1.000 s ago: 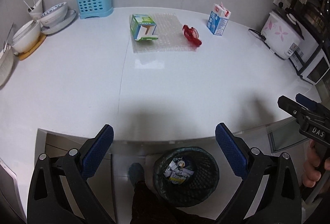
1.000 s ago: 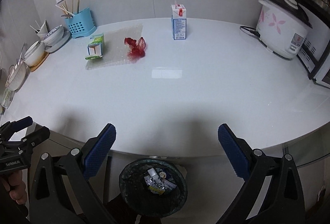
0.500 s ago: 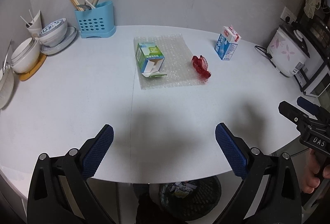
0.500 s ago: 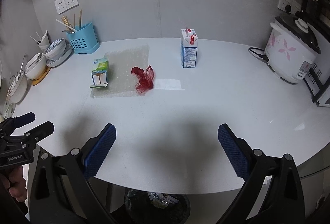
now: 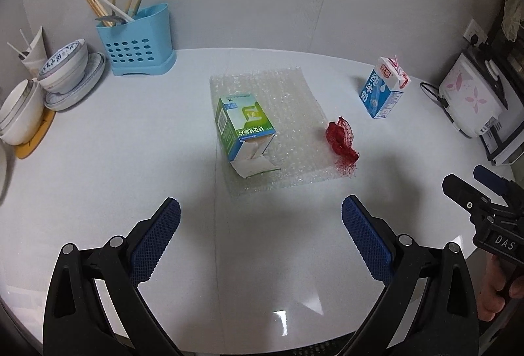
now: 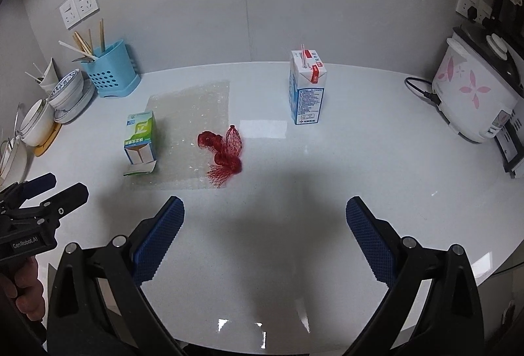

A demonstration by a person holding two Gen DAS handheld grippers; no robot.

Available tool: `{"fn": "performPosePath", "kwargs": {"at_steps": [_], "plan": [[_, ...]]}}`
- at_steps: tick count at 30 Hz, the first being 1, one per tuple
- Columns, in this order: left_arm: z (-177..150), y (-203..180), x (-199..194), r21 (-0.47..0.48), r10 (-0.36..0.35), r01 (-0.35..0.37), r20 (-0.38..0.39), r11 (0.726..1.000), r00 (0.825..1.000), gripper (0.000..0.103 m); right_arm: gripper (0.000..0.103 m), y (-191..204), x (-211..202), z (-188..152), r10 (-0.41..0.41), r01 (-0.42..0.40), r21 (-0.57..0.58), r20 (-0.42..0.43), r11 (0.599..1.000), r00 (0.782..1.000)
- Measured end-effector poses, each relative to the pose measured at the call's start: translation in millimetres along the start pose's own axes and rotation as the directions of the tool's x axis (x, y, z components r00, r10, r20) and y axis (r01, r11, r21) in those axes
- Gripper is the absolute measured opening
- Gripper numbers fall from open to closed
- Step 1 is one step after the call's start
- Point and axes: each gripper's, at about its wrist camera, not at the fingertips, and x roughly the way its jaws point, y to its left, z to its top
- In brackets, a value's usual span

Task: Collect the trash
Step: 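Raise both tools back up over the counter toward the bubble wrap, then grasp the green medicine box with the left tool while the right tool grasps the red mesh net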

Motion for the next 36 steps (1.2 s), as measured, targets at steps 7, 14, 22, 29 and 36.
{"fn": "performPosePath", "kwargs": {"at_steps": [7,14,22,29,36], "plan": [[19.7,10.9,41.1,0.006,-0.008,0.008,-0.035,1.0,0.999,0.097,0.095,-2.6,38.0,12.2,-0.022,0.024,0.038,-0.046,0.999,0.999],[42.6,22.3,80.5,0.001,0.019,-0.019,-0.054,1.0,0.998,0.097,0.095,-0.5,77.1,27.5,-0.016,0.021,0.049,-0.091,0.999,0.996],[65.3,29.0,119.4,-0.015,0.03,-0.032,-0.091,0.999,0.995,0.096,0.089,23.1,129.3,47.9,0.028,-0.026,0.017,-0.143,1.0,0.989],[73.6,28.0,147.2,0.003,0.048,-0.048,-0.134,0.999,0.99,0.095,0.069,34.5,164.5,50.8,0.047,-0.046,0.009,-0.205,0.999,0.978],[75.5,31.9,160.8,-0.02,0.03,-0.034,-0.166,0.999,0.986,0.069,0.046,40.2,178.6,49.0,0.07,-0.07,0.01,-0.235,0.998,0.97]]}}
